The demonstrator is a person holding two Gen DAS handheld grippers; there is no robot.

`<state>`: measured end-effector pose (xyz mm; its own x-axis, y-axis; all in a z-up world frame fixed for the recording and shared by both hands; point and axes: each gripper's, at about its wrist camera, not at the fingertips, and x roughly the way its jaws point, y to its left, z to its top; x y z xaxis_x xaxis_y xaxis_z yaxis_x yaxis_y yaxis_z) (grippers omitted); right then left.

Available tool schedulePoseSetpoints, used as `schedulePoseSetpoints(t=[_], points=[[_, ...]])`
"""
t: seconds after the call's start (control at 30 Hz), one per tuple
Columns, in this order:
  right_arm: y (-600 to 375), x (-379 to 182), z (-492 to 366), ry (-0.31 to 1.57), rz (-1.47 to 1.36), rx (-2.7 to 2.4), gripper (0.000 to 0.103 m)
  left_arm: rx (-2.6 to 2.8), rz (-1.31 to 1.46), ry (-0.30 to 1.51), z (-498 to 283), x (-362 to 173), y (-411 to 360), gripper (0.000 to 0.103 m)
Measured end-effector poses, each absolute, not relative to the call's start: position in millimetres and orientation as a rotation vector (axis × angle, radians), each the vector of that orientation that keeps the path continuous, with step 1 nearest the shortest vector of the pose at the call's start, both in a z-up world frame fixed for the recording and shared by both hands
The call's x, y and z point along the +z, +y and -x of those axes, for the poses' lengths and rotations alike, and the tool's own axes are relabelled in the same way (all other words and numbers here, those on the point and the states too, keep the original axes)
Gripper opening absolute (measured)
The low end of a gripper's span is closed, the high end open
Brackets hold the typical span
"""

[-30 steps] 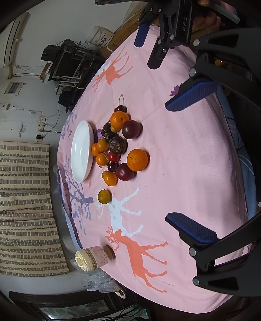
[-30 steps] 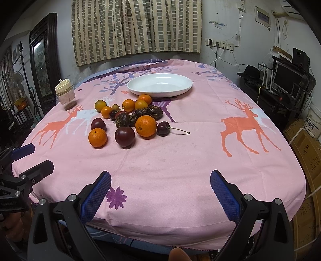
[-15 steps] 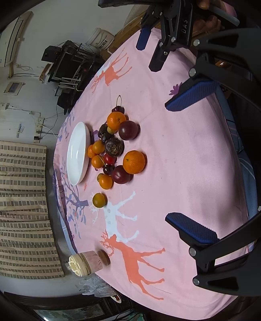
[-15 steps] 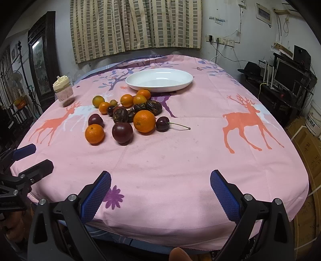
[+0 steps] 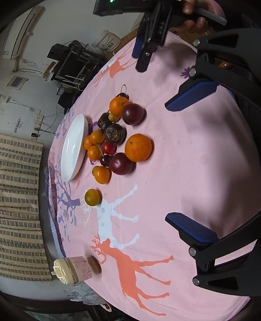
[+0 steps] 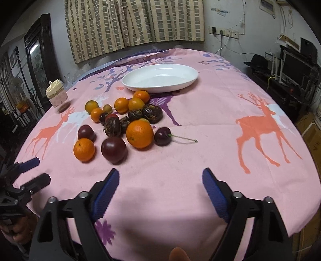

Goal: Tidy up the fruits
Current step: 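Grasp a large orange with the right tool while the left tool grasps a small orange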

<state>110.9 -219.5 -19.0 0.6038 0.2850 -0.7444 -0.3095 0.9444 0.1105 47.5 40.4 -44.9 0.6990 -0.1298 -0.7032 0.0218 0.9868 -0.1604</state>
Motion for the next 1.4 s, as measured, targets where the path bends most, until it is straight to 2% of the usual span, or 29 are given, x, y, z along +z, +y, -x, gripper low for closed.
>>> schedulePoseSetpoints(t=[0.1,0.23,0.47,0.53,0.73,0.9,0.97,1.03,1.3,1.33,1.4], points=[[-212.3,-21.8,-133.2,0.900,-0.015,0.380,0.061,-0.106,0.168,0.793,-56.6,-48.4,48.5,0.099],[-202.4,-32.1,-154.8,0.985,-0.115,0.456,0.052,-0.132,0.182,0.797,-66.6,-53.5,55.2,0.099],[-183.4,-39.6,-177.2,1.017,-0.161,0.480,0.051,-0.174,0.175,0.808,-81.9,-60.9,55.8,0.096],[-181.2,-38.5,-183.6,1.016,-0.167,0.463,0.051,-0.187,0.178,0.820,-85.4,-63.7,55.6,0.090],[-186.9,-45.3,-202.1,1.048,-0.238,0.440,0.051,-0.216,0.208,0.848,-92.5,-70.5,57.1,0.081],[-192.2,-54.1,-214.3,1.082,-0.313,0.467,0.050,-0.231,0.212,0.855,-99.1,-69.3,51.1,0.081],[-195.4,-55.3,-215.4,1.095,-0.344,0.472,0.045,-0.241,0.212,0.871,-104.6,-68.8,46.8,0.078],[-196.6,-53.1,-211.5,1.090,-0.327,0.467,0.044,-0.247,0.214,0.888,-110.8,-68.4,43.5,0.071],[-220.6,-29.9,-182.8,0.998,-0.361,0.496,0.044,-0.246,0.161,0.960,-138.0,-71.2,25.8,0.063],[-223.2,-27.4,-180.2,0.989,-0.360,0.498,0.044,-0.242,0.156,0.975,-140.2,-73.0,24.6,0.056],[-226.9,-23.6,-176.0,0.978,-0.356,0.501,0.044,-0.225,0.131,0.975,-142.0,-73.2,20.8,0.052]])
